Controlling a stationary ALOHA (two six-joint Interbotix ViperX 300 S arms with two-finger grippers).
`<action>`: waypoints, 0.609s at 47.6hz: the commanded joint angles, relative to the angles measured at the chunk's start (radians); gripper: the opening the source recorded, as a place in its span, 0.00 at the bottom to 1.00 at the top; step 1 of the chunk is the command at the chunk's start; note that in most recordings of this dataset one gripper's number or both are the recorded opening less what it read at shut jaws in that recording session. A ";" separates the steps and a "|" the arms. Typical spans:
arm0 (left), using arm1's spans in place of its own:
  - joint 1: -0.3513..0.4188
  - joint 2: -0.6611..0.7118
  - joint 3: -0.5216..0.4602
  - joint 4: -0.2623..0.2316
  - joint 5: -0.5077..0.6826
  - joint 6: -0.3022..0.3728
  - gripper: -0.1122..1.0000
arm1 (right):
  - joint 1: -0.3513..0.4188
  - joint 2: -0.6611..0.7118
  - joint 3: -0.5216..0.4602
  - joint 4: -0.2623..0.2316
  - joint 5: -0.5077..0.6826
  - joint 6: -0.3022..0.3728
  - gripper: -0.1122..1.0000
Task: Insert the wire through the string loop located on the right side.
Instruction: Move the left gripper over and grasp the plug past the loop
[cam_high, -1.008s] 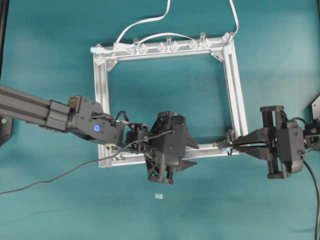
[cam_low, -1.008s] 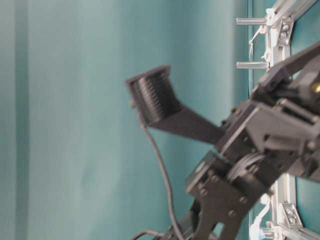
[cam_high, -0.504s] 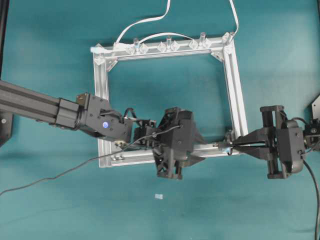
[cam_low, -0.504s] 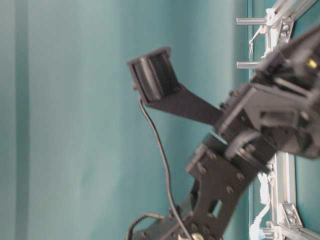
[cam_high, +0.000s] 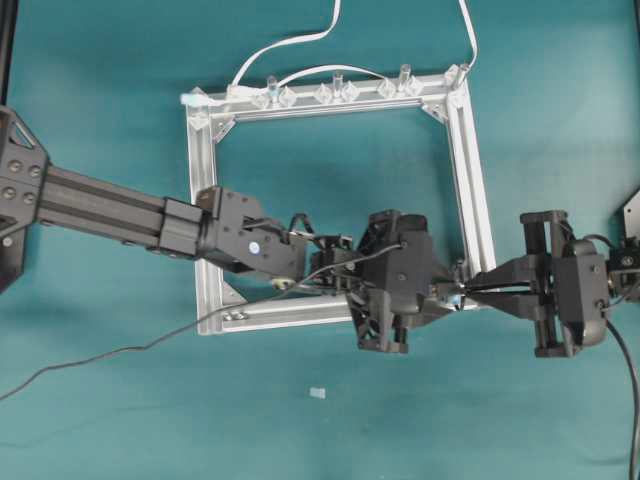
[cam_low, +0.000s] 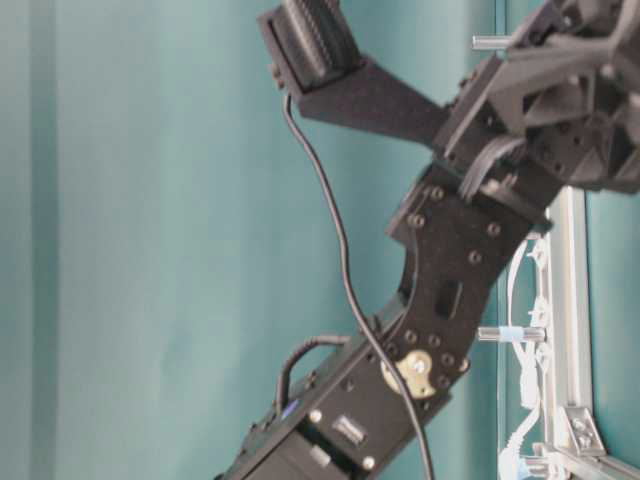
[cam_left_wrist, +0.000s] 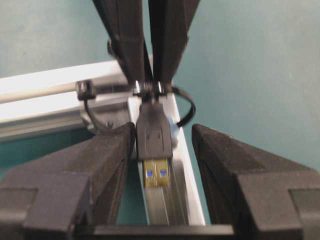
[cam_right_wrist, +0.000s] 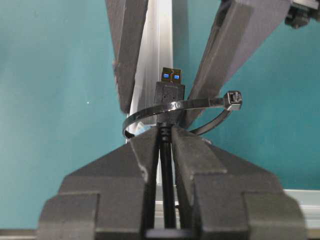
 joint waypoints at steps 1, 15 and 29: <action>0.005 -0.014 -0.043 0.003 -0.003 0.002 0.56 | -0.002 -0.006 -0.015 -0.003 -0.008 0.000 0.21; 0.002 -0.023 -0.046 0.003 0.060 0.003 0.51 | -0.002 -0.006 -0.014 -0.003 -0.008 0.002 0.21; -0.012 -0.038 -0.043 0.011 0.137 0.034 0.28 | -0.003 -0.006 -0.009 -0.003 -0.002 -0.002 0.21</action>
